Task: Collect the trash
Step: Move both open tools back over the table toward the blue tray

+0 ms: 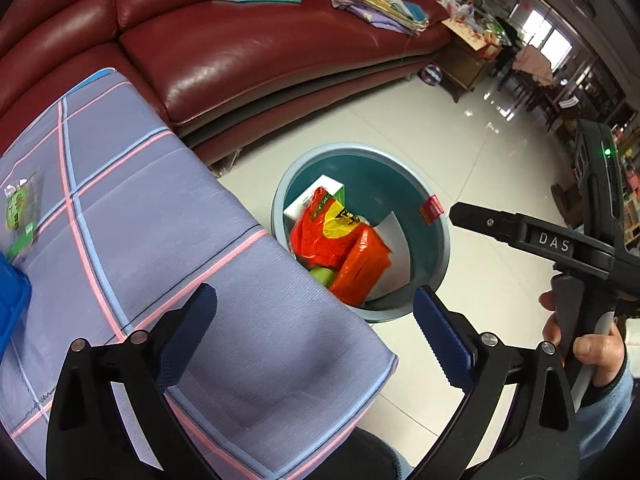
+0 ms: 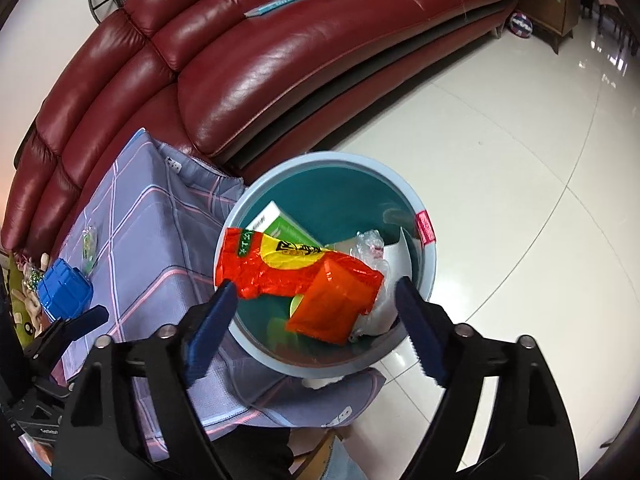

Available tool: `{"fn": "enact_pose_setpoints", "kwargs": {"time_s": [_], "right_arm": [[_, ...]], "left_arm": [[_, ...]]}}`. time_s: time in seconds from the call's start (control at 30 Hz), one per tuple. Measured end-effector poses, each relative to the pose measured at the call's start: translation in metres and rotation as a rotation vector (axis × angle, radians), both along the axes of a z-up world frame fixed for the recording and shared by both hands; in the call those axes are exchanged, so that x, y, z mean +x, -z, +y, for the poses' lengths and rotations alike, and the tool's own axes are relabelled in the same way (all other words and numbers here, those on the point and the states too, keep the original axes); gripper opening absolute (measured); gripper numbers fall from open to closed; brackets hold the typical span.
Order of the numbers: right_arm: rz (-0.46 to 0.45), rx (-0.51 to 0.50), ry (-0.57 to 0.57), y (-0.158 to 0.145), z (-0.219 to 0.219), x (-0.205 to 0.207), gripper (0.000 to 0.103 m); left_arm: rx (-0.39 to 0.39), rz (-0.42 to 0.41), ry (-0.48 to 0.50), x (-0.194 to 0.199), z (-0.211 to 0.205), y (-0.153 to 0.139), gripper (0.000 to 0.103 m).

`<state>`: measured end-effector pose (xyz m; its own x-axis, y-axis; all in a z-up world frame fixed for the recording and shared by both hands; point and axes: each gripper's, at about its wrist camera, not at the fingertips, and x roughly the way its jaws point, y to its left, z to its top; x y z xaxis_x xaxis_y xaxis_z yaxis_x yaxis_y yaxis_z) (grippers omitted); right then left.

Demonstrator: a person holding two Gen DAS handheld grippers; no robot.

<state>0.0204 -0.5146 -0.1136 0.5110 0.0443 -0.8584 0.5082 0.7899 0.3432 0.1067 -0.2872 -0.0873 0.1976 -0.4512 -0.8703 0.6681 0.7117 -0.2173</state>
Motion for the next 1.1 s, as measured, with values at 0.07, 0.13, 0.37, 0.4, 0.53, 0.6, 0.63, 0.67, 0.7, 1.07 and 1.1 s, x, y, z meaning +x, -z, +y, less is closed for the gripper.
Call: {"fn": "enact_pose_setpoints", "kwargs": {"time_s": [0.07,0.13,0.37,0.4,0.53,0.6,0.63,0.67,0.7,1.07,1.1], "right_arm": [[0.017,-0.005,0.01,0.002,0.002,0.0,0.085],[0.032,-0.007,0.015,0.003,0.005,-0.001,0.085],[0.035,-0.026,0.002,-0.005,0.02,0.0,0.085],[0.034,-0.03,-0.002,-0.007,0.023,0.001,0.085],[0.025,-0.048,-0.014,-0.016,0.035,0.003,0.085],[0.019,-0.057,-0.018,-0.021,0.042,0.002,0.085],[0.017,-0.058,-0.019,-0.023,0.044,0.002,0.085],[0.015,-0.063,-0.019,-0.026,0.047,0.002,0.085],[0.012,-0.065,-0.019,-0.028,0.05,0.001,0.085],[-0.007,-0.097,-0.059,-0.047,0.088,0.003,0.087],[-0.01,-0.101,-0.066,-0.049,0.093,0.004,0.087]], "left_arm": [[-0.006,0.004,-0.003,-0.002,0.004,0.0,0.099],[-0.008,0.004,-0.005,-0.003,0.005,0.0,0.099],[-0.021,-0.001,-0.011,-0.008,0.015,-0.004,0.099],[-0.024,-0.004,-0.013,-0.008,0.017,-0.006,0.099],[-0.04,-0.02,-0.021,-0.01,0.029,-0.014,0.099],[-0.046,-0.026,-0.026,-0.01,0.035,-0.017,0.099],[-0.05,-0.028,-0.03,-0.011,0.038,-0.019,0.099],[-0.053,-0.029,-0.031,-0.011,0.041,-0.02,0.099],[-0.056,-0.032,-0.033,-0.011,0.045,-0.021,0.099],[-0.093,-0.059,-0.06,-0.019,0.082,-0.036,0.099],[-0.095,-0.061,-0.063,-0.02,0.086,-0.037,0.099]]}}
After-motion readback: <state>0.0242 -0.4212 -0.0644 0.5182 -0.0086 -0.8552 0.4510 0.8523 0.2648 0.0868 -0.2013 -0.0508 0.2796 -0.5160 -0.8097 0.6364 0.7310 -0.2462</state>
